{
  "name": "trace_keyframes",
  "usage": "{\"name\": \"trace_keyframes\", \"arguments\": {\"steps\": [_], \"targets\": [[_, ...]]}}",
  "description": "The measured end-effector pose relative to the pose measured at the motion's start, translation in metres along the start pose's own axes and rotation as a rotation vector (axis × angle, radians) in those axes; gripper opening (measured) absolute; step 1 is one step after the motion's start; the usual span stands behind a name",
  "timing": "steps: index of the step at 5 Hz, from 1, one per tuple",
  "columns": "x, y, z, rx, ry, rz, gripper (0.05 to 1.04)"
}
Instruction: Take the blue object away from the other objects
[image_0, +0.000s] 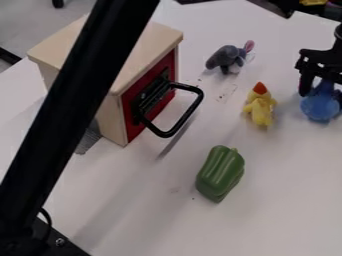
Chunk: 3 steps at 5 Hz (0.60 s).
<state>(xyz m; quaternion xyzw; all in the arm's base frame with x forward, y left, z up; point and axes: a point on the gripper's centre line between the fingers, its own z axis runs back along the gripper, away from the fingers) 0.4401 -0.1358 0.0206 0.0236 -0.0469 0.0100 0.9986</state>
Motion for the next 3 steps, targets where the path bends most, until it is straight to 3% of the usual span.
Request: {"name": "trace_keyframes", "arguments": {"steps": [1,3], "targets": [[0.001,0.001,0.005,-0.004,-0.007,-0.002,0.999],[0.004,0.007,0.071,-0.044,-0.09,0.003,0.999]]}}
